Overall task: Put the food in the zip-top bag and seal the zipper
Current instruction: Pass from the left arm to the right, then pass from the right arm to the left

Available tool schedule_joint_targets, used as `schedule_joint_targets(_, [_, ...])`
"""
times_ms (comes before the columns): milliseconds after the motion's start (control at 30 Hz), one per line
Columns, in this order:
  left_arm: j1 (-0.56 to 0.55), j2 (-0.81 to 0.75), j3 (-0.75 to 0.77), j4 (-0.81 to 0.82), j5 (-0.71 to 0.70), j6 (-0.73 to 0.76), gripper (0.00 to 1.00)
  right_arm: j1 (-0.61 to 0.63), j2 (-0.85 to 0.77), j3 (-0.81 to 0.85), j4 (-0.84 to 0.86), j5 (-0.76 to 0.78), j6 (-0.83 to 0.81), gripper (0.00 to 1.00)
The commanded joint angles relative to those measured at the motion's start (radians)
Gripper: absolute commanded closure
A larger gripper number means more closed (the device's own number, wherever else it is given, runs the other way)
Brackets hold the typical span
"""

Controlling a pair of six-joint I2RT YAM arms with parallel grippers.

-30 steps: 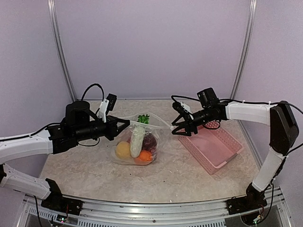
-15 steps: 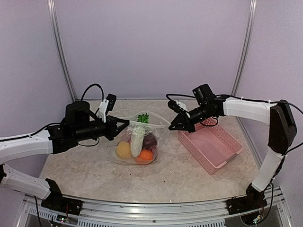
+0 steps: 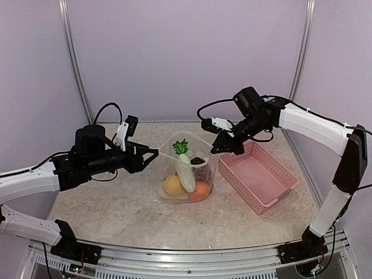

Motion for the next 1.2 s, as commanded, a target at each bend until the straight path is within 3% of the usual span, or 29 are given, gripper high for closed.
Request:
schedule_joint_targets(0, [-0.028,-0.005,0.023,-0.055,-0.052,0.020,0.39,0.020,0.041,0.062,-0.138,0.067,-0.019,1.00])
schedule_joint_targets(100, [-0.084,-0.021,0.102,-0.131,-0.110,0.089,0.28,0.049,0.038,0.140,-0.211,0.099,-0.025,1.00])
schedule_joint_targets(300, [-0.152,0.124,0.417,-0.383,-0.107,0.284,0.23,0.096,0.072,0.341,-0.373,0.172,-0.045,1.00])
schedule_joint_targets(400, [-0.152,0.209,0.538,-0.454,-0.063,0.342,0.19,0.099,0.038,0.328,-0.332,0.197,-0.039,1.00])
schedule_joint_targets(633, [-0.135,0.307,0.576,-0.379,0.063,0.364,0.14,0.099,0.025,0.337,-0.359,0.149,-0.030,1.00])
schedule_joint_targets(733, [-0.130,0.339,0.564,-0.328,0.120,0.354,0.07,0.099,0.009,0.332,-0.357,0.151,-0.028,1.00])
schedule_joint_targets(867, [-0.127,0.404,0.586,-0.345,0.206,0.353,0.11,0.099,-0.006,0.311,-0.350,0.179,-0.029,1.00])
schedule_joint_targets(1167, [-0.150,0.523,0.676,-0.439,0.304,0.373,0.30,0.098,-0.017,0.270,-0.327,0.184,-0.013,1.00])
